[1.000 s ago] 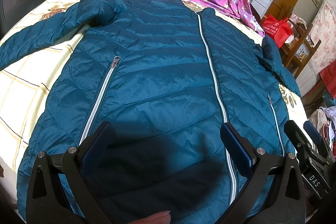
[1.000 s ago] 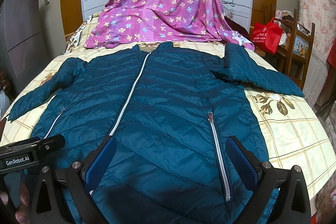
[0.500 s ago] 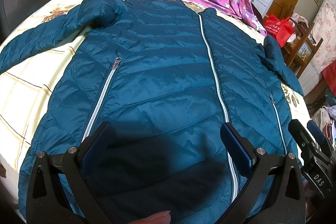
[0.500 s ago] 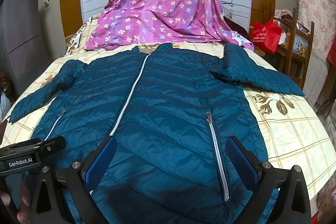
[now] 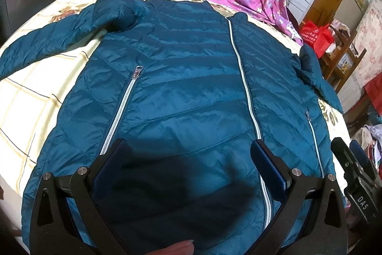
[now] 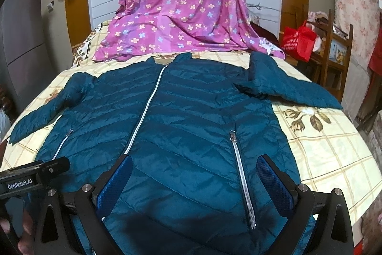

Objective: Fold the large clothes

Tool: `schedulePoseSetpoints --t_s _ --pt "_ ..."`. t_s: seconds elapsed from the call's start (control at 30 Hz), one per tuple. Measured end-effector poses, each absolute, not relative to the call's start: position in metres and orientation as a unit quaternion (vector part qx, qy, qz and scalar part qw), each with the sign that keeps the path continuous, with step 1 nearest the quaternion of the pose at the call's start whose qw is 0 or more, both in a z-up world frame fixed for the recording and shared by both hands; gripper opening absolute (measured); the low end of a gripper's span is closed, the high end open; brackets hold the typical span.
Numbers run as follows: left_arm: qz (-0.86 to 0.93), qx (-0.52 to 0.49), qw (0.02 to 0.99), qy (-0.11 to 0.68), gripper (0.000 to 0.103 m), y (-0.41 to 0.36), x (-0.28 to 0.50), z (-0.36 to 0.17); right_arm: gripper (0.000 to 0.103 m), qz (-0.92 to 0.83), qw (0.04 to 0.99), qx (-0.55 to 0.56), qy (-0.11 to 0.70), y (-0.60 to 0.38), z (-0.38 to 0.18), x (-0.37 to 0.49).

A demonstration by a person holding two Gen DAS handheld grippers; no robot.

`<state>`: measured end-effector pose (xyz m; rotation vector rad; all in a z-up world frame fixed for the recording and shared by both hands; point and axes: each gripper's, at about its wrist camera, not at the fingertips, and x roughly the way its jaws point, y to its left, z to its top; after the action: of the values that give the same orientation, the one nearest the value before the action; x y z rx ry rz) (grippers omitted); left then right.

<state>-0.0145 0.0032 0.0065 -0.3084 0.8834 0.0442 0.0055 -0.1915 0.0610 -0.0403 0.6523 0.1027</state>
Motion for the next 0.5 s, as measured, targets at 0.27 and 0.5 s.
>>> schedulePoseSetpoints --t_s 0.27,0.5 --pt "-0.022 -0.203 0.872 0.446 0.103 0.034 0.007 0.003 0.103 0.053 0.948 0.007 0.313 -0.201 0.065 0.003" --pt "0.025 -0.162 0.880 0.446 0.103 0.096 0.054 -0.005 0.103 0.047 0.949 0.023 0.310 -0.209 0.066 0.003"
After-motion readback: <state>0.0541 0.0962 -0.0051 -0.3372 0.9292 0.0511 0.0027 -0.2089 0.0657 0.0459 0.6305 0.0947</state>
